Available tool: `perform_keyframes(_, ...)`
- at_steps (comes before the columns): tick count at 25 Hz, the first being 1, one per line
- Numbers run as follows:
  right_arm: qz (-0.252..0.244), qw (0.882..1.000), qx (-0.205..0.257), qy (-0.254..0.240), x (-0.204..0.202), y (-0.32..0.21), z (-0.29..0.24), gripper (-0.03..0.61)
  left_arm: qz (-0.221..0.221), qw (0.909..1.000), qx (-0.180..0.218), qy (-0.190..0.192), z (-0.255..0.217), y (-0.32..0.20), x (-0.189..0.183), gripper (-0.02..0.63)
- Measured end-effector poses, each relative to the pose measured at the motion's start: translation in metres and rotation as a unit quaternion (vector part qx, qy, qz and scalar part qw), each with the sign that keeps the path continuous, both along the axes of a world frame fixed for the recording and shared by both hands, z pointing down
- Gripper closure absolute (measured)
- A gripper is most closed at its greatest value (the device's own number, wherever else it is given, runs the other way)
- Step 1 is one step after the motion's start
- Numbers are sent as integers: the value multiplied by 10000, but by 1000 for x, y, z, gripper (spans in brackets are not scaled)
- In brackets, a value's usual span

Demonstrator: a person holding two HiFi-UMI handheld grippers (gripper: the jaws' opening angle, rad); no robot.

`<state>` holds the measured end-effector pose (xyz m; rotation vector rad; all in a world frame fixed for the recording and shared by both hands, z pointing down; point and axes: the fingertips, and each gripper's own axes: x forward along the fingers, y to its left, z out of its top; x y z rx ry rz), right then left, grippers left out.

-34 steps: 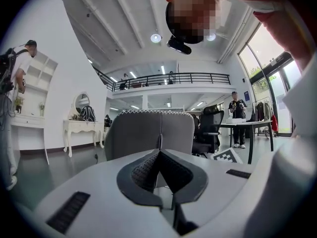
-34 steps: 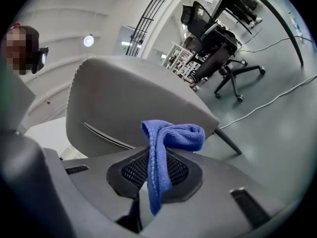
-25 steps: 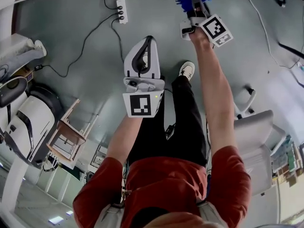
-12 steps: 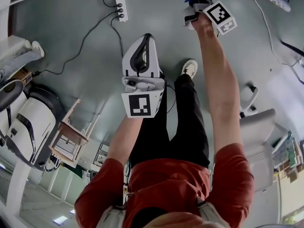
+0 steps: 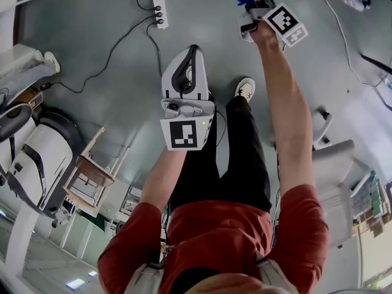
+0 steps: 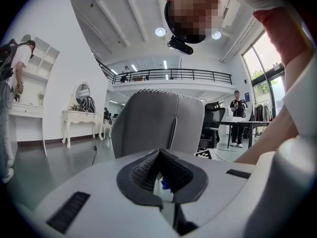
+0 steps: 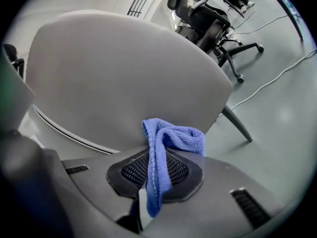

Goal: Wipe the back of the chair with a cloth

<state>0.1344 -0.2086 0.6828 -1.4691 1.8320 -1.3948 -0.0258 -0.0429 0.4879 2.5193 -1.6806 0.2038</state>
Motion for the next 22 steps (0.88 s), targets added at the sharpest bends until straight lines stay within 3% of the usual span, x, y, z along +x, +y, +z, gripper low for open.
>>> perform_keyframes(15, 53, 9983, 315, -479, -10, 37, -155, 525, 84, 9994, 327, -96, -121, 18, -2, 604)
perform_keyframes(20, 300, 9970, -235, -678, -15, 68, -203, 525, 88, 9997, 160, -181, -148, 28, -8, 604)
perform_keyframes(22, 370, 9967, -239, -684, -13, 76, -226, 525, 78, 9996, 186, -200, -162, 27, -9, 604)
